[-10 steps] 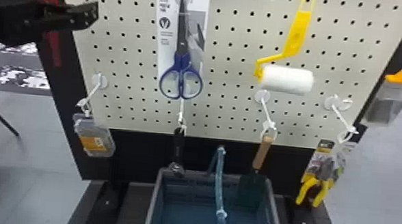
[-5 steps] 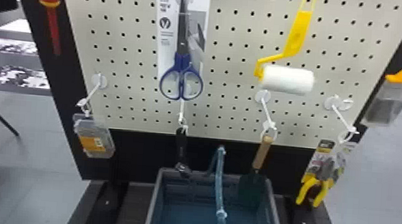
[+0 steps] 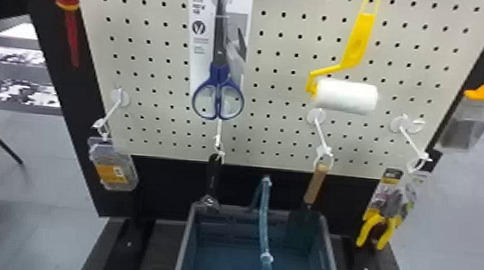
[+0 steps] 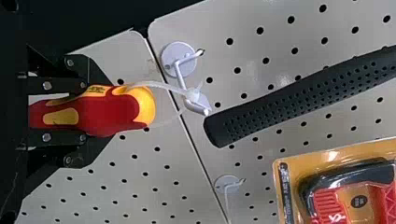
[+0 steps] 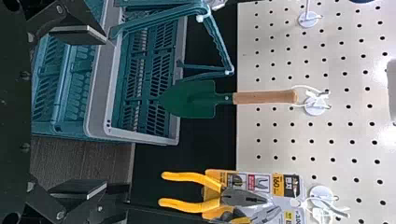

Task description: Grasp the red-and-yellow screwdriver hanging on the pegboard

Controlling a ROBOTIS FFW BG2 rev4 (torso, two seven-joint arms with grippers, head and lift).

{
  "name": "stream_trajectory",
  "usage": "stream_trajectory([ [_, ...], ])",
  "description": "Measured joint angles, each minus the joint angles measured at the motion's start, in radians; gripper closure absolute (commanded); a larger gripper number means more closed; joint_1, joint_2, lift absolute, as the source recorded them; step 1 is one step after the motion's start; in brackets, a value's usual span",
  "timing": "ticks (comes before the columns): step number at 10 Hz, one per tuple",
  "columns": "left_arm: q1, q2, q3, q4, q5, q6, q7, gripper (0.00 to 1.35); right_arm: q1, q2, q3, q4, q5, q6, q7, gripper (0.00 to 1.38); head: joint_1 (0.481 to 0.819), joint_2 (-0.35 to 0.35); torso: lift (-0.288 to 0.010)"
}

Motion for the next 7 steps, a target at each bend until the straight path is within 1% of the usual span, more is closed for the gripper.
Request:
stream_trajectory([
  [7,0.011,-0.006,0.004,0.000,0.004,0.002,0.000,1.22,0.007,0.001,0.000,0.000,0.000,0.000,0.000,0.20,0.549,0.000,-0.100],
])
